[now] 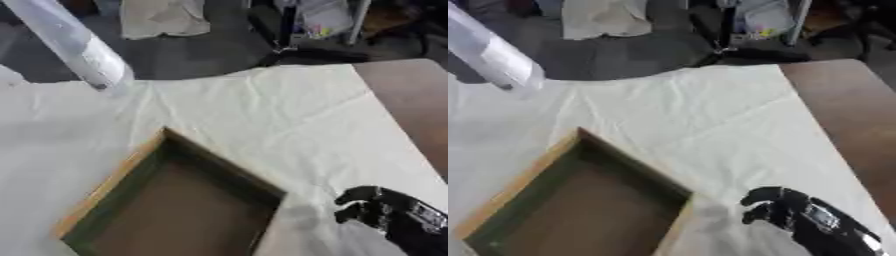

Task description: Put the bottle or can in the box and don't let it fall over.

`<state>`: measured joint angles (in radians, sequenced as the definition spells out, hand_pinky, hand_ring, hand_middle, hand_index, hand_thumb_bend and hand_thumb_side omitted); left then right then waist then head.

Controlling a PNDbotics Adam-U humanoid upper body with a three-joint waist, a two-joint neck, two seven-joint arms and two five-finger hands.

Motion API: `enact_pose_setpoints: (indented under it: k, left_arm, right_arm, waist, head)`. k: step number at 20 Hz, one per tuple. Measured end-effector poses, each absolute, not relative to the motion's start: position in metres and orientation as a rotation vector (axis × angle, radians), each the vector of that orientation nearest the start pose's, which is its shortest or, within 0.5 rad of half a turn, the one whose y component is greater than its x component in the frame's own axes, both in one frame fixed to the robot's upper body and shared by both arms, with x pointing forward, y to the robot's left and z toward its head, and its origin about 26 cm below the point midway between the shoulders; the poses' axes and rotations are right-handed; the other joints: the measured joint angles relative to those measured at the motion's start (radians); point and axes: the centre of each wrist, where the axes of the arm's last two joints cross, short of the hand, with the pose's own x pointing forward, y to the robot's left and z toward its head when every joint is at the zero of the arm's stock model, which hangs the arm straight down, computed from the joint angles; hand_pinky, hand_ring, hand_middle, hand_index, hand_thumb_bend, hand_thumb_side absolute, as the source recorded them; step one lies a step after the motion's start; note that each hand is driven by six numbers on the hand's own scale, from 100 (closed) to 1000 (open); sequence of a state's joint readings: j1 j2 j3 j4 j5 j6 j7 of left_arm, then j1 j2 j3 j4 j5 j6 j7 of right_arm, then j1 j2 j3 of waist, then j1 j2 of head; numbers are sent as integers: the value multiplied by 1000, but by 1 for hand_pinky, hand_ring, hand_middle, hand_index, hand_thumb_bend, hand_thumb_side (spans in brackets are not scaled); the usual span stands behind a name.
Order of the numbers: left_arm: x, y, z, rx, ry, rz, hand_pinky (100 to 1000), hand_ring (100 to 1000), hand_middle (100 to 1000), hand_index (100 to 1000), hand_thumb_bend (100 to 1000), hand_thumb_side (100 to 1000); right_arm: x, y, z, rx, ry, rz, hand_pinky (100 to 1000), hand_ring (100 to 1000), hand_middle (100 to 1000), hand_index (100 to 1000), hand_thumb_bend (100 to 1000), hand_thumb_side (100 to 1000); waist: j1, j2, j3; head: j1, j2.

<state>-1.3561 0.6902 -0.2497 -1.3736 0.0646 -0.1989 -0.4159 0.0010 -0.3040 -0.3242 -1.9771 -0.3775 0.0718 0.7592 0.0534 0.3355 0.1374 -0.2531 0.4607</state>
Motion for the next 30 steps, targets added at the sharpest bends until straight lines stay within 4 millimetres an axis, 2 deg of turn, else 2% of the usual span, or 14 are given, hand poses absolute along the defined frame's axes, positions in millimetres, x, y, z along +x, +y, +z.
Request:
enact_pose_setpoints:
  k: [7, 9, 17, 22, 30]
  left_arm:
    - [359, 201, 472, -269, 2933, 1700, 537, 209, 282, 423, 100, 100]
    - [353, 195, 472, -229, 2923, 1713, 539, 211, 284, 424, 100, 100]
    - [333, 170, 466, -146, 2840, 1811, 543, 217, 290, 430, 100, 100]
    - [333, 164, 455, -157, 2813, 1884, 542, 216, 287, 429, 100, 100]
    - [345, 158, 428, -252, 2723, 2044, 547, 223, 297, 436, 100, 100]
  right_arm:
    - [248, -369, 140, 408, -1897, 576, 874, 720, 771, 836, 100, 780]
    - [248, -369, 142, 423, -1892, 568, 874, 720, 771, 836, 100, 776]
    - [249, -369, 143, 474, -1874, 533, 875, 720, 770, 835, 100, 739]
    - [251, -369, 146, 502, -1874, 521, 875, 719, 770, 835, 100, 732]
    - [253, -368, 149, 524, -1879, 515, 877, 719, 770, 836, 100, 739]
  waist:
    - [8, -42, 9]
    - [11, -58, 13]
    - [18, -80, 4]
    - [18, -92, -4]
    - [12, -92, -14]
  head:
    - [-24, 52]
    - [-30, 61]
    - [-39, 83]
    - [-39, 89]
    - [-35, 91]
